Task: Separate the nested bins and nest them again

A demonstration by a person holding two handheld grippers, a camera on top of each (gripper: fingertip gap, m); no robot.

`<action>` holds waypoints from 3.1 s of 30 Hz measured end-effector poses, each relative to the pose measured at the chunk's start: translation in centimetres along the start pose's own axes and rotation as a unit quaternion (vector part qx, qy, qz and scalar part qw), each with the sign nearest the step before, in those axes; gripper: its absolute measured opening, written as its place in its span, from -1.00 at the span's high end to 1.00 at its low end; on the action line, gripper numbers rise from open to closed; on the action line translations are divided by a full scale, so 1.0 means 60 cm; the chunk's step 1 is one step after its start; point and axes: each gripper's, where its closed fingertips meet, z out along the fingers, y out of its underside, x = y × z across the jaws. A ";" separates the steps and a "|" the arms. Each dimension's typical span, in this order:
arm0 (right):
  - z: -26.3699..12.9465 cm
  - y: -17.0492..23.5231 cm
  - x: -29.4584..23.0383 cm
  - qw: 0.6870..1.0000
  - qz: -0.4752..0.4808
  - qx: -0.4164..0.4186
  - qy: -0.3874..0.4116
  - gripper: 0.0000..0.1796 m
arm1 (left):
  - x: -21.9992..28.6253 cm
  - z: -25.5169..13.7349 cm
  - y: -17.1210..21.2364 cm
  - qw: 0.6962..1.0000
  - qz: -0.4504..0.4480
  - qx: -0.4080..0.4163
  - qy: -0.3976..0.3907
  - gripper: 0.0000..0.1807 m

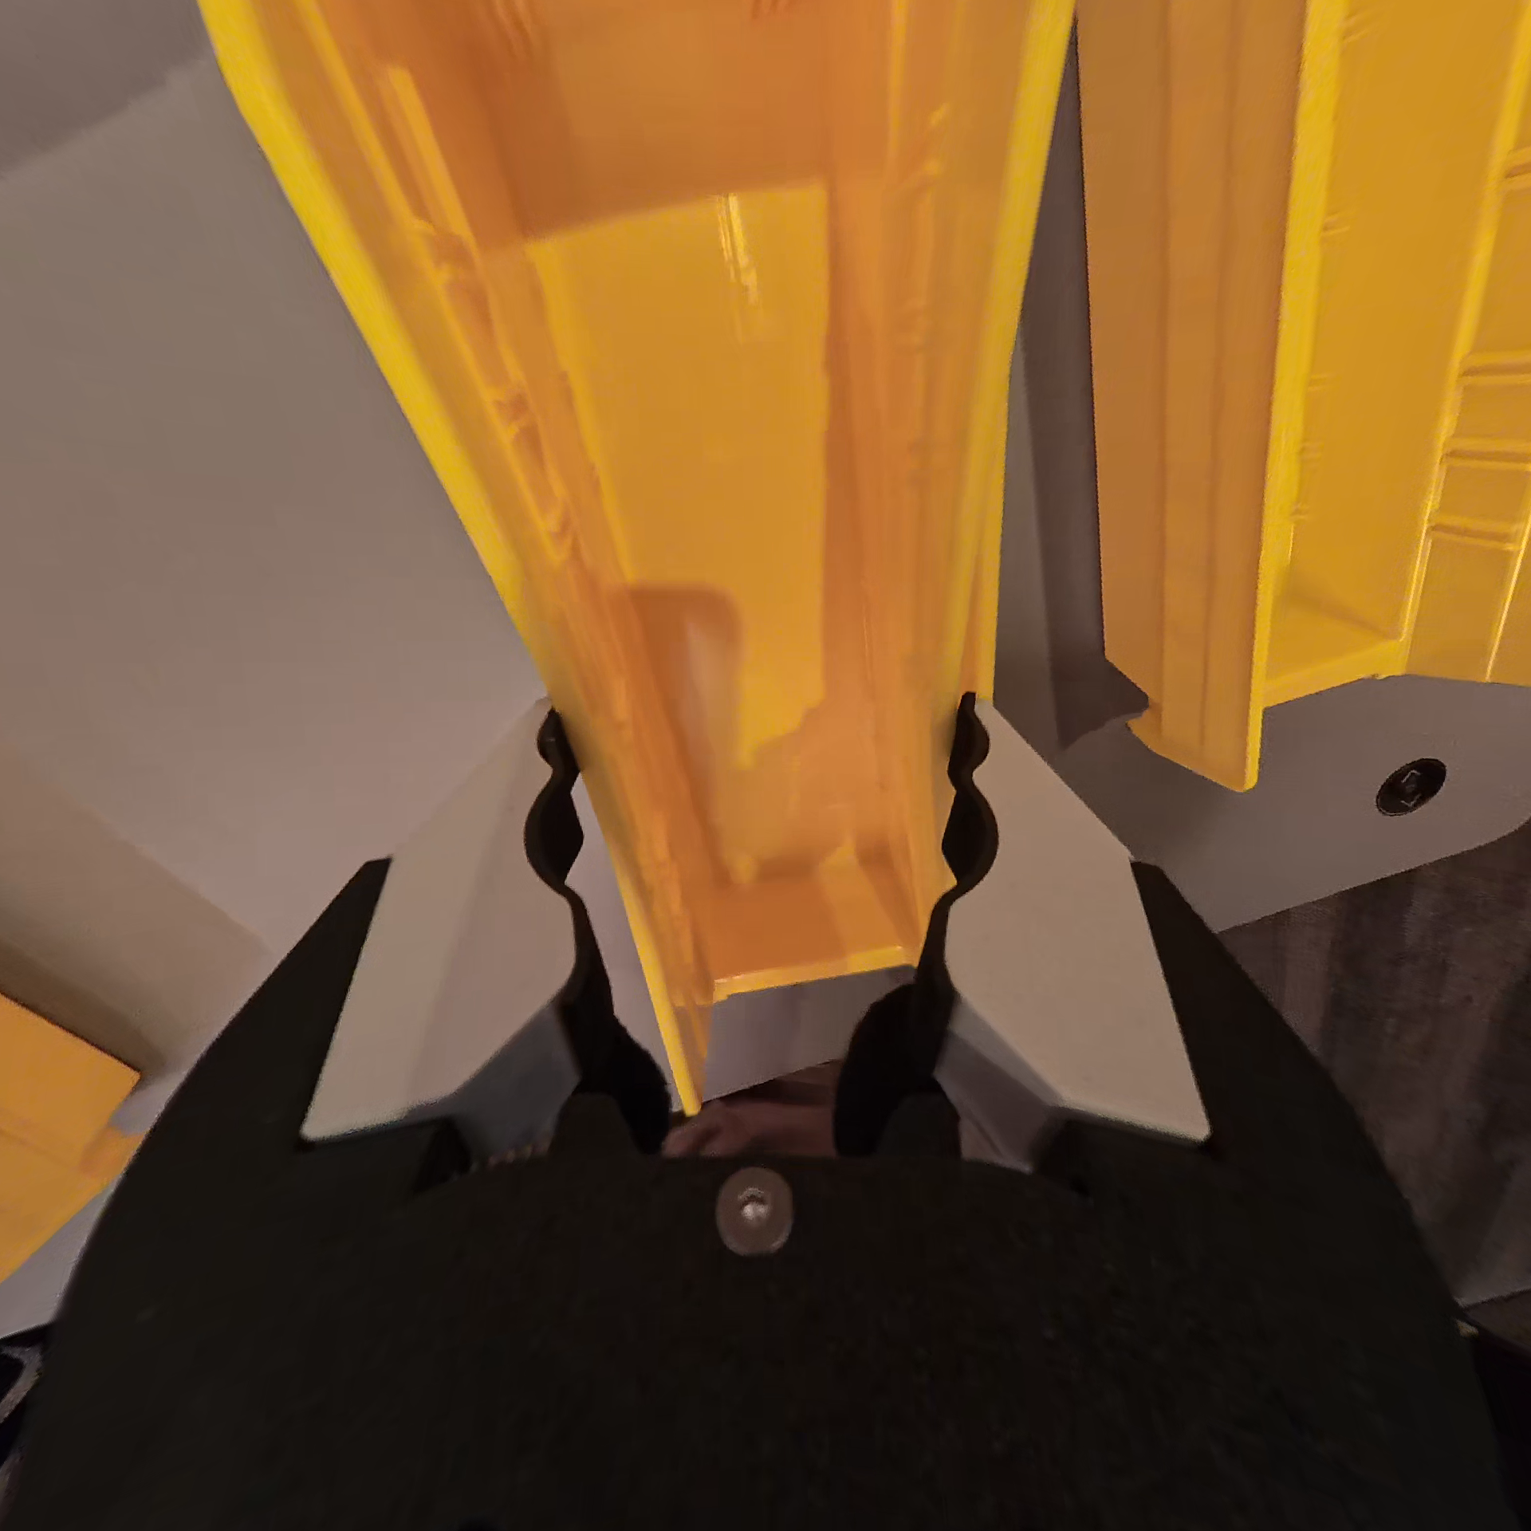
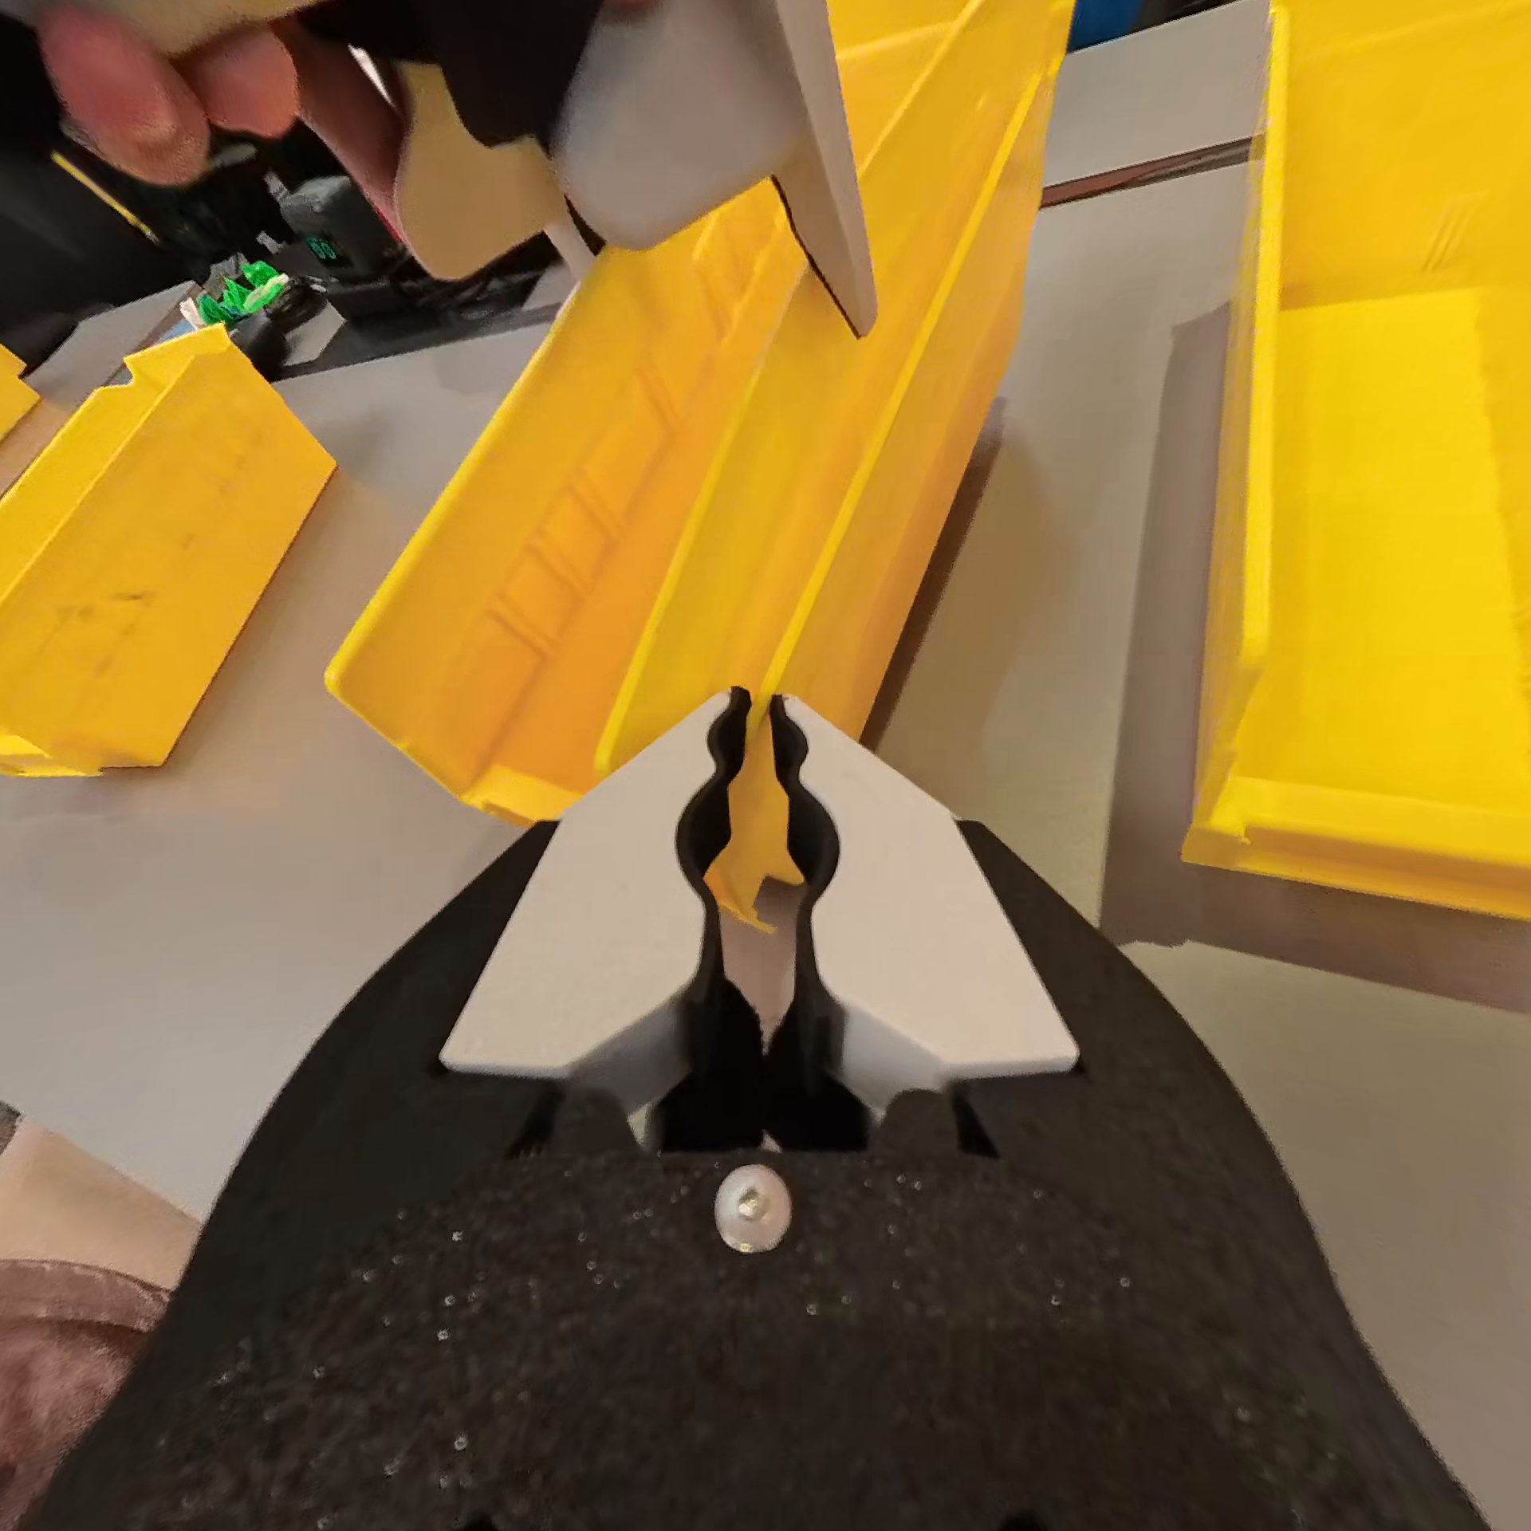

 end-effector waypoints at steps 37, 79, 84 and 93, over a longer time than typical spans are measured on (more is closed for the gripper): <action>-0.030 -0.012 0.070 0.999 -0.007 0.004 0.042 0.94 | -0.129 -0.254 0.034 1.000 -0.020 -0.004 0.004 -0.01; 0.046 -0.003 0.044 0.986 -0.008 0.018 0.167 0.83 | -0.360 0.010 0.104 0.990 -0.130 -0.048 0.020 -0.51; 0.049 0.000 0.023 0.992 -0.002 0.013 0.129 0.78 | -0.380 -0.083 0.091 0.995 -0.097 0.008 0.019 -0.49; -0.018 -0.033 -0.020 0.992 -0.060 0.068 0.085 0.62 | -0.376 -0.355 0.260 0.841 -0.005 0.520 0.150 -0.08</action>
